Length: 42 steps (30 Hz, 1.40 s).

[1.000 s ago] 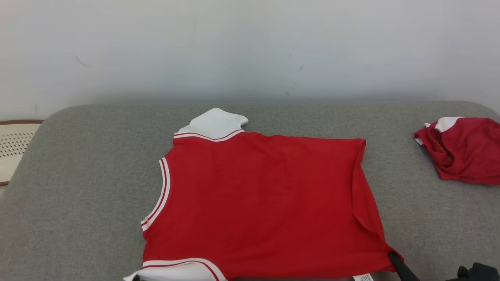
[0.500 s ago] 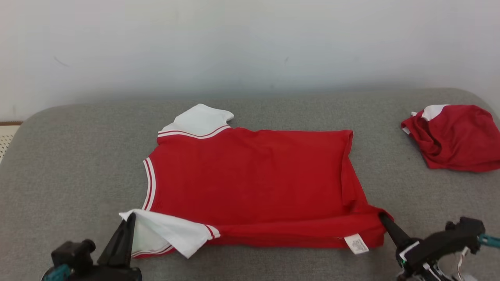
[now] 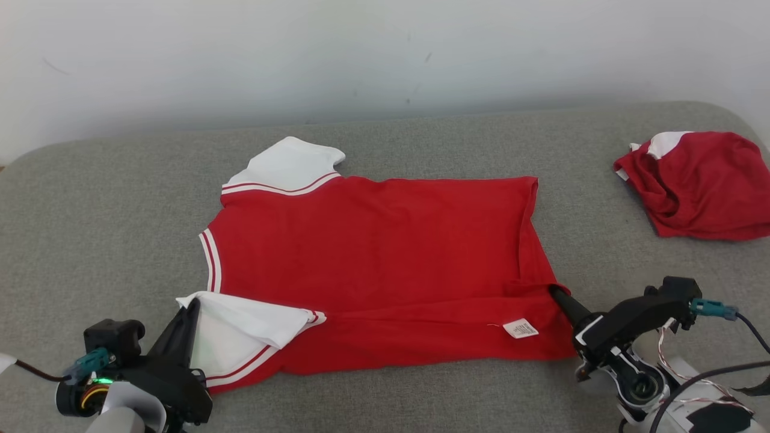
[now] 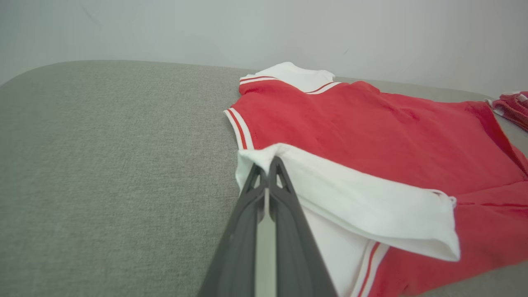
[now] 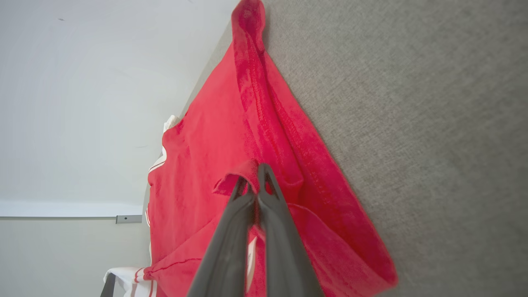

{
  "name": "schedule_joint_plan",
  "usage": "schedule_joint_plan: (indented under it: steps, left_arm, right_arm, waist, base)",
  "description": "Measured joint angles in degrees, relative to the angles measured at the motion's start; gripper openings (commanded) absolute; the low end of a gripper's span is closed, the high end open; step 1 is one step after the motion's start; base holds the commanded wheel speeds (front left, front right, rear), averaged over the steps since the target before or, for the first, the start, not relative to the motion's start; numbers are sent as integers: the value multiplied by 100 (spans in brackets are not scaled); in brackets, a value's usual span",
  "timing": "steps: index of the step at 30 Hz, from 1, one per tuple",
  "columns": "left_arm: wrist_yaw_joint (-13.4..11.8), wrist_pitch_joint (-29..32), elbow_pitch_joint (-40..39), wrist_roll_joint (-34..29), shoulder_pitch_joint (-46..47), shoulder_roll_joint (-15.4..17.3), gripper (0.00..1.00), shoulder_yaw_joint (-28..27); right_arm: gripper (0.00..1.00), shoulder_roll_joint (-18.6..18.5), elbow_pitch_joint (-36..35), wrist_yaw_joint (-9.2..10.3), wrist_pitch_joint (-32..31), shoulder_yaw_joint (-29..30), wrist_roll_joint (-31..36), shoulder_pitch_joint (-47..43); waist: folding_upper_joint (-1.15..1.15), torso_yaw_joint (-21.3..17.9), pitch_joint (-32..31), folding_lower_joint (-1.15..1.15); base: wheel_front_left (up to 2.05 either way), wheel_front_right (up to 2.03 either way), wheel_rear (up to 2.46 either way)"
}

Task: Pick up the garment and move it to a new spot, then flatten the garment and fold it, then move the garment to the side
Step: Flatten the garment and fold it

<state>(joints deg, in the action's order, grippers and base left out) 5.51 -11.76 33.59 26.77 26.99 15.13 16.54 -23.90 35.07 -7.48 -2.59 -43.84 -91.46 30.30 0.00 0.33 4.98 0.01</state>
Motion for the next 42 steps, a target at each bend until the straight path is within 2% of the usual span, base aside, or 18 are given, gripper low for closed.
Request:
schedule_joint_plan:
  steps: [3, 4, 5, 6, 7, 8, 12, 18, 24, 29, 36, 42]
  left_arm:
    - [49, -89, 380, -5, 199, -34, 0, 82]
    - [55, -112, 492, -7, 257, -44, 0, 96]
    - [93, -193, 658, -7, 353, -92, 28, 111]
    - [96, -209, 746, -10, 395, -105, 84, 114]
    - [97, -248, 811, -25, 426, -112, 84, 118]
    - [97, -259, 875, -30, 453, -115, 100, 110]
    - [96, -299, 942, -135, 476, -148, 100, 79]
    - [-65, -315, 35, -383, 14, -258, 100, -400]
    - [-243, -316, -872, -650, -826, -420, 100, -825]
    - [-265, -316, -1308, -896, -1405, -580, 100, -1017]
    - [-218, -316, -1336, -981, -1687, -746, 100, -1200]
    - [-151, -316, -955, -1068, -1678, -824, 100, -1378]
  right_arm:
    - [0, 97, 172, 0, 46, -43, 120, 179]
    - [10, 103, 214, 0, 114, -74, 235, 242]
    - [45, 127, 260, 0, 291, -93, 374, 327]
    - [100, 138, 285, 0, 367, -111, 443, 342]
    - [100, 142, 314, 0, 416, -154, 530, 344]
    - [100, 141, 331, 0, 488, -189, 625, 344]
    - [100, 114, 226, 0, 937, -196, 844, 334]
    - [100, -103, -11, 0, 1510, -240, 1194, 56]
    - [100, -267, -231, 0, 1725, -192, 1730, -320]
    - [100, -314, -339, 0, 1761, 63, 2256, -654]
    - [100, -202, -483, 0, 1772, 610, 2810, -1094]
    - [100, 3, -468, 0, 1771, 792, 3142, -1245]
  waist:
    - [0, -16, 41, 0]
    - [0, -22, 49, 0]
    - [0, -27, 54, 0]
    - [0, -26, 53, 0]
    - [0, -24, 50, 0]
    - [0, -23, 48, 0]
    - [0, -4, 16, 0]
    - [0, 50, -107, -1]
    - [0, 107, -243, -1]
    - [0, 161, -297, -2]
    - [0, 197, -234, -2]
    - [0, 155, -119, -1]
  base:
    - [0, 0, 0]
    - [0, 0, 0]
    - [0, 0, 0]
    - [0, 0, 0]
    - [0, 0, 0]
    - [0, 0, 0]
    - [0, 0, 0]
    - [0, 0, 0]
    - [0, 0, 0]
    - [0, 0, 0]
    - [0, 0, 0]
    - [0, 0, 0]
